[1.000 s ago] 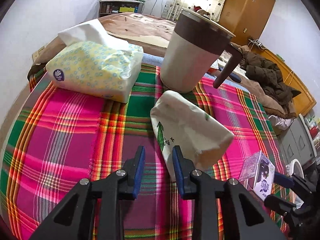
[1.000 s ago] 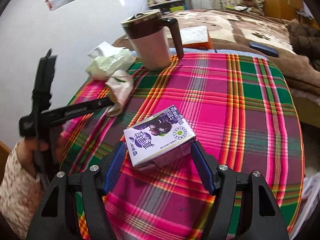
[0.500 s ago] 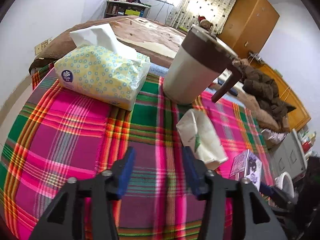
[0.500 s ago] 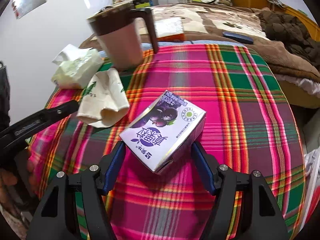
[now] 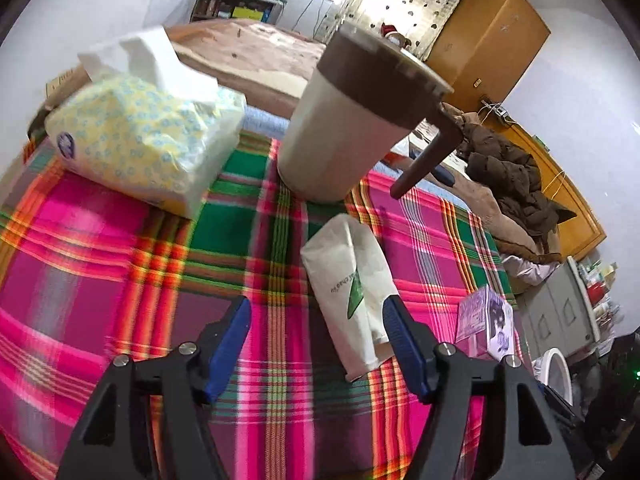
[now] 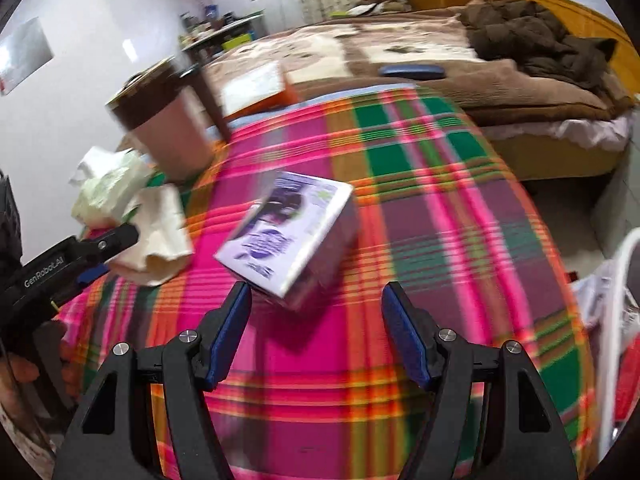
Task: Collect trash
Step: 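Grasp the white paper bag with the left gripper while the right grasps the purple juice carton, then carry bag and carton over the white bin and open both grippers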
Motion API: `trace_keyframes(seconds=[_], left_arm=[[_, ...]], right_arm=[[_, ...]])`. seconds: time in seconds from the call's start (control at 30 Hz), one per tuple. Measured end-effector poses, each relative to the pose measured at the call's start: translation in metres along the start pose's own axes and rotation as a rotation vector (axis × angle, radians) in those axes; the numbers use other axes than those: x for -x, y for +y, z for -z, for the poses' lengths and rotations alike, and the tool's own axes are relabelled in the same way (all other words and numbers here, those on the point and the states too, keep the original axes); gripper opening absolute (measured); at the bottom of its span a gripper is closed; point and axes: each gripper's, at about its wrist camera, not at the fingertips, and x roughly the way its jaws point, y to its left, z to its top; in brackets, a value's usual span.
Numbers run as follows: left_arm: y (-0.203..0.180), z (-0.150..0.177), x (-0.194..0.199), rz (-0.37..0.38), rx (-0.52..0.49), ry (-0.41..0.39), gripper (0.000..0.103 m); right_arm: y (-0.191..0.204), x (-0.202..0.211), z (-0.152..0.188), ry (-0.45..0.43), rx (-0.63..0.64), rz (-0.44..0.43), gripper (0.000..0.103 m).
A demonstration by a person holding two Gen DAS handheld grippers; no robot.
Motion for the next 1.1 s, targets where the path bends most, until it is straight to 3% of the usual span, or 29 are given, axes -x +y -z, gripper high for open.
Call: trace_keyframes(seconds=[0.07, 0.13, 0.23, 0.6, 0.8, 0.9, 0.97, 1.0, 1.1], left_arm=[[-0.002, 0.001, -0.003, 0.0, 0.004, 0.005, 0.054], [-0.006, 0.002, -0.005, -0.004, -0.019, 0.01, 0.038], [-0.009, 0.002, -0.004, -0.015, -0.038, 0.011, 0.034], [-0.011, -0.003, -0.011, -0.036, -0.036, 0.013, 0.034], [-0.023, -0.003, -0.02, -0.08, -0.056, 0.007, 0.042], [-0.024, -0.003, -0.022, -0.087, -0.041, 0.002, 0.042], [-0.025, -0.003, -0.022, -0.093, -0.046, 0.001, 0.036], [-0.027, -0.002, -0.022, -0.082, -0.046, 0.003, 0.028], [-0.034, 0.001, -0.02, -0.103, -0.061, -0.011, 0.026]], right_arm=[[-0.005, 0.008, -0.002, -0.039, -0.021, 0.014, 0.069], [0.0, 0.015, -0.003, -0.07, -0.003, -0.028, 0.069], [0.015, 0.011, -0.007, -0.076, 0.032, -0.068, 0.069], [0.027, -0.018, -0.03, -0.032, 0.049, 0.094, 0.069], [0.017, -0.014, -0.03, -0.056, 0.024, 0.095, 0.068], [0.013, -0.014, -0.03, -0.056, 0.019, 0.077, 0.06], [0.011, -0.012, -0.03, -0.059, 0.023, 0.075, 0.06], [0.009, -0.011, -0.029, -0.06, 0.019, 0.068, 0.06], [0.005, -0.01, -0.029, -0.068, 0.027, 0.063, 0.059]])
